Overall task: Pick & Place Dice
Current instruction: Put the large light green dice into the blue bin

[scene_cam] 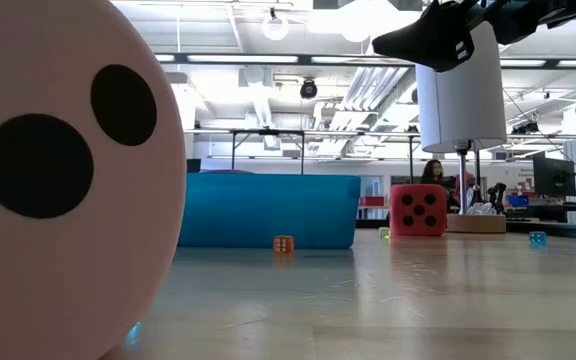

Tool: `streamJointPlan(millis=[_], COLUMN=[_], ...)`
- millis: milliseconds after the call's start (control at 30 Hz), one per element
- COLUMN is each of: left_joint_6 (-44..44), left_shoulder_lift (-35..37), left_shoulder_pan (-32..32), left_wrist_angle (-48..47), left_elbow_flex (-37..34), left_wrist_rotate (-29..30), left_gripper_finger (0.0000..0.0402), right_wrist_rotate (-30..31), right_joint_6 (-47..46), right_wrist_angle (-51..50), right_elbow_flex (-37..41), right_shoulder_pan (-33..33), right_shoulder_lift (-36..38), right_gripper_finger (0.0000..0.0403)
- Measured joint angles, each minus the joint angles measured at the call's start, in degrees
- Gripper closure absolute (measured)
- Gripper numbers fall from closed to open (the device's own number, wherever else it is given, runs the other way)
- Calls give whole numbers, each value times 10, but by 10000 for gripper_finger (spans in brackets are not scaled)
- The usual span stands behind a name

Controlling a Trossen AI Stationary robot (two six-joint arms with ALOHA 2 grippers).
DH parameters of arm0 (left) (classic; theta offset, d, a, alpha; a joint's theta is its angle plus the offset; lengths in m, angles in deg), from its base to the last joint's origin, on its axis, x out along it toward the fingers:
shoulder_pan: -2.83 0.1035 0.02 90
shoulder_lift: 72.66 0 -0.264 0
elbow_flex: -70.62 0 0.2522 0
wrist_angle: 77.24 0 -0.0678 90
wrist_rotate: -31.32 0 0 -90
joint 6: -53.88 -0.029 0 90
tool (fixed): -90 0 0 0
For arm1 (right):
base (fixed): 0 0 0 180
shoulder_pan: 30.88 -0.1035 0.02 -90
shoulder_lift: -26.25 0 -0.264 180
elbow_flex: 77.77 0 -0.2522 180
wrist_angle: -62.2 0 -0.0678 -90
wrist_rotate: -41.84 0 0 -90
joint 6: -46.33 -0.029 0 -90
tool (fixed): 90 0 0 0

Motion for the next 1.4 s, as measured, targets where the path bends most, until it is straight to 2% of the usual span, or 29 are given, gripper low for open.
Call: streamJointPlan(millis=[200,267,500,733,1300,1400], left_joint_6=[-97,-124,-200,-194,-213,-204], left_shoulder_lift=[69,81,76,60,14,12], left_shoulder_pan=[49,74,173,242,273,276], left_wrist_angle=[5,9,14,11,-16,-13], left_elbow_flex=[0,1,1,1,1,1], left_wrist_rotate=[107,124,118,98,99,114], left_gripper_finger=[2,2,2,2,2,2], right_wrist_rotate=[0,0,0,0,0,0], right_joint_6=[1,1,1,1,-1,-1], right_wrist_angle=[0,0,0,-1,-4,-4], right_elbow_flex=[0,0,0,0,0,0], right_shoulder_pan=[0,0,0,0,3,3], right_shoulder_lift=[0,0,0,0,0,0], right_gripper_finger=[4,4,4,4,4,4])
